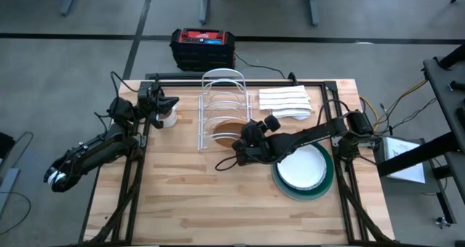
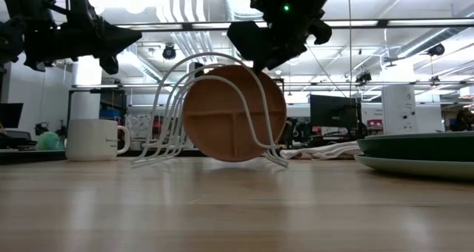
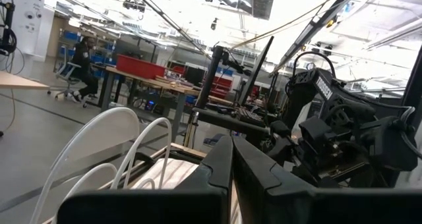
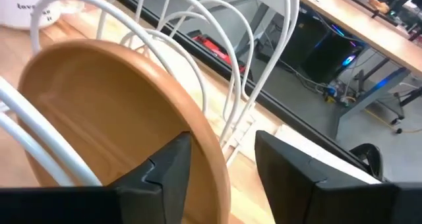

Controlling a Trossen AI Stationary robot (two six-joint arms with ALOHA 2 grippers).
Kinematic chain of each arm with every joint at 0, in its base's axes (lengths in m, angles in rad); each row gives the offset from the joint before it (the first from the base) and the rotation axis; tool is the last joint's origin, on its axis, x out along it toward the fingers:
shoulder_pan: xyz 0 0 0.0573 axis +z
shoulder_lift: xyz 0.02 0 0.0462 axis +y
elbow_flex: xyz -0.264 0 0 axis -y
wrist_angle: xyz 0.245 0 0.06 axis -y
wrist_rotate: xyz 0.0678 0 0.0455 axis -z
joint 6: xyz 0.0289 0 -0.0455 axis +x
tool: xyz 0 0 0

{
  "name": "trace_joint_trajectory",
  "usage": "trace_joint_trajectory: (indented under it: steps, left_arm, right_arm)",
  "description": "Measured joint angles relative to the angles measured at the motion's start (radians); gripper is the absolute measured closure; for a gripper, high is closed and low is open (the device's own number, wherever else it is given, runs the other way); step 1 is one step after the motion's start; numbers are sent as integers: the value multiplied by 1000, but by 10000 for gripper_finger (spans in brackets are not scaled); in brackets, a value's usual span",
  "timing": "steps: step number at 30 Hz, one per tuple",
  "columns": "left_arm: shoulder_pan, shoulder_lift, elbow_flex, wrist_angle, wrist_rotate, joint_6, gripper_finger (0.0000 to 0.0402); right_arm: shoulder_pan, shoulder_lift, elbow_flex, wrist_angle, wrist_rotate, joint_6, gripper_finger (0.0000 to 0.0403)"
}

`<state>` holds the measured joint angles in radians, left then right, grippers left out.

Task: Sort dishes
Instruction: Put the brown plate in the dish rack

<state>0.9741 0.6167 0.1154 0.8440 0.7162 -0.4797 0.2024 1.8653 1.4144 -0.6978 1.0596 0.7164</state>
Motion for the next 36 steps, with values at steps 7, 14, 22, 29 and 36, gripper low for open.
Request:
trace_joint_trajectory:
  steps: [7, 14, 22, 29, 36]
  left_arm:
    - [0, 0, 0, 0, 0, 0, 401]
    - [0, 0, 0, 0, 0, 0, 401]
    - [0, 0, 0, 0, 0, 0, 401]
    - [0, 1, 0, 0, 0, 1, 401]
    - [0, 3, 0, 0, 0, 1, 401]
  right_arm:
    - [-2, -5, 50, 0, -20, -36, 209]
    - [-2, -26, 83, -9, -48, -89, 197]
    - [0, -126, 72, -369, -205, 188, 238]
    - [-26, -145, -18, -379, -371, 226, 368]
    - [-104, -145, -94, -253, -438, 136, 398]
